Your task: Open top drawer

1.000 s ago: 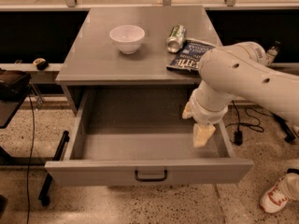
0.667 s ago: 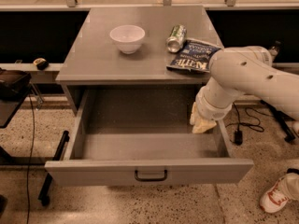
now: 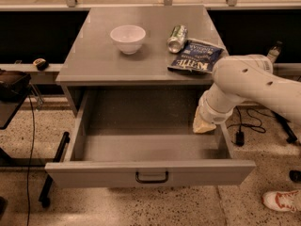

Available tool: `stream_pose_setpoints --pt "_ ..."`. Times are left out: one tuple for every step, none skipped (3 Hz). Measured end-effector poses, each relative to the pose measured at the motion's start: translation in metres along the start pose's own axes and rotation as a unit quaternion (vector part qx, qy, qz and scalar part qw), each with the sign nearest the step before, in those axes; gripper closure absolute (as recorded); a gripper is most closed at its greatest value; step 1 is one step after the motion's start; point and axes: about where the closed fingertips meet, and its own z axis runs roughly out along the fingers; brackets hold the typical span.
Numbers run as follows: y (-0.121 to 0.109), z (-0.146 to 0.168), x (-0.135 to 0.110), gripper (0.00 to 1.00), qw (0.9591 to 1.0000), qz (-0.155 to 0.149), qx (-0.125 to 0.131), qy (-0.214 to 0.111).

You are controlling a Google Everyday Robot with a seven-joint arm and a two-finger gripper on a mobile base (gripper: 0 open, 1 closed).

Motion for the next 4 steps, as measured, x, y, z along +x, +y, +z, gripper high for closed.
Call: stream_pose_setpoints --pt "0.000 0.000 0.000 1.00 1.0000 0.000 0.000 0.000" --pt "0.030 0.048 -0.003 1.00 0.9973 0.018 -0.062 -0.034" --pt "0.052 0.074 -0.007 1.00 0.9913 0.027 -0.108 -0.069" --pt "0.075 0.083 -0.019 1.00 0.9811 0.026 -0.151 -0.118"
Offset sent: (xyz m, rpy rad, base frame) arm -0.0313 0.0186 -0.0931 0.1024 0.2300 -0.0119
